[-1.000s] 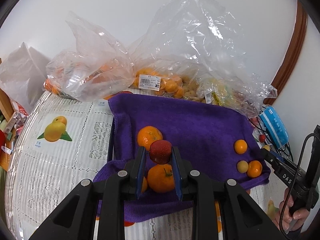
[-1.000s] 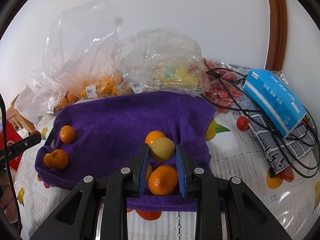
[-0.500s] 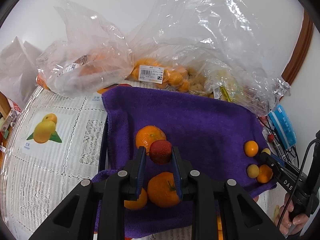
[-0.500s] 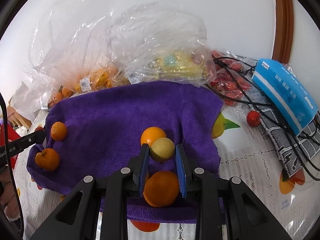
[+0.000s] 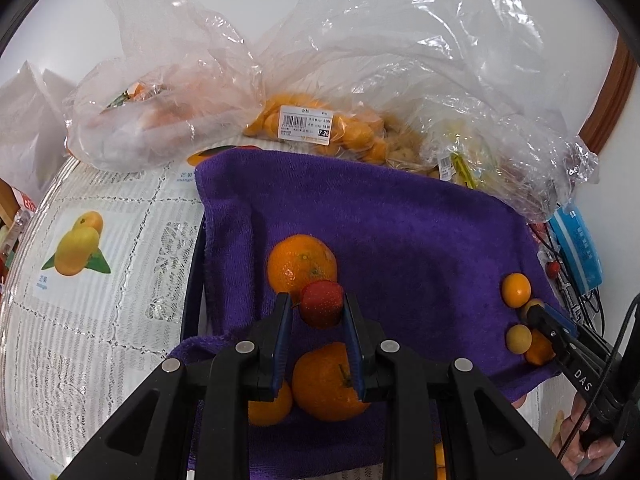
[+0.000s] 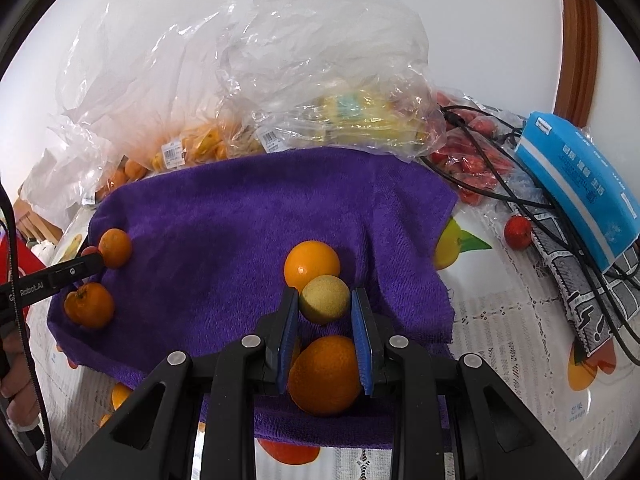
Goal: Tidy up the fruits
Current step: 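Lower both fruits onto the towel and open both tools, then withdraw both tools and move the right tool down to an orange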
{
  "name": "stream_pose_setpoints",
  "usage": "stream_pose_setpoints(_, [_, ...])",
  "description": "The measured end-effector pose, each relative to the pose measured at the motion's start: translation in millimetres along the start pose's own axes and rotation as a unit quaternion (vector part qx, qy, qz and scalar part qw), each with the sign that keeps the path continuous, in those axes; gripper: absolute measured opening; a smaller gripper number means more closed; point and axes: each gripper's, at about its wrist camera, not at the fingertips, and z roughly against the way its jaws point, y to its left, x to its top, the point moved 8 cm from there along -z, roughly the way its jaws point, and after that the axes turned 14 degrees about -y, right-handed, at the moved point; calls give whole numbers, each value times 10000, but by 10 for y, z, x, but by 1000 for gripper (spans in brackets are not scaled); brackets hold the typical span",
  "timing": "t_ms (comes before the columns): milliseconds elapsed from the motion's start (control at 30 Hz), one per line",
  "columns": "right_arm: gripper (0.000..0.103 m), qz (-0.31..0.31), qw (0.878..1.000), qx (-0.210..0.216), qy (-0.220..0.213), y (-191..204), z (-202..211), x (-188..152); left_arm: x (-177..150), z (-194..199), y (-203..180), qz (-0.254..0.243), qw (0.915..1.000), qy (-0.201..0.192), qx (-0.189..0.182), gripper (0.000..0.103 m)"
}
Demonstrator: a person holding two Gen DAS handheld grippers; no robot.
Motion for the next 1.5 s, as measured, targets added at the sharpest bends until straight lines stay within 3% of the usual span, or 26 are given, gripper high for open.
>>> stream_pose_setpoints(67, [29, 22, 10000, 14, -1, 6, 19, 1, -15, -9, -9, -2, 10000, 31, 10, 24])
stream_pose_setpoints(200, [47, 312, 9993, -117, -182, 52, 113, 52, -22, 32, -23, 23, 10000, 69, 31, 24])
stream_pose_setpoints(400, [61, 465, 9984, -83, -320, 149, 320, 111, 23, 244, -35, 11, 10000, -10, 67, 30])
stream_pose_setpoints(500, [62, 430, 9985, -139, -293, 161, 459, 120, 51, 438, -38, 23, 9999, -94, 59, 39])
stream_pose_setpoints(633, [68, 333, 9988, -179, -304, 152, 699, 142, 51, 728, -63, 37, 9997, -222, -12, 43])
stream_pose_setpoints(967, [78, 435, 9941, -763, -637, 182, 1466, 137, -101, 1543, -108, -98, 9965, -824, -71, 43])
stream_pose_setpoints(1067, [83, 327, 9931, -756, -832, 194, 1700, 83, -197, 1724, -101, -220, 9956, -908, 66, 43])
stream_pose_setpoints(1300, [84, 510, 9925, -505, -992, 354, 2011, -124, -463, 1989, -58, -212, 9959, -873, 43, 43])
stream_pose_setpoints(1500, [84, 816, 9933, -201, -787, 660, 2069, -356, -588, 2119, -47, -219, 9958, -886, -39, 43])
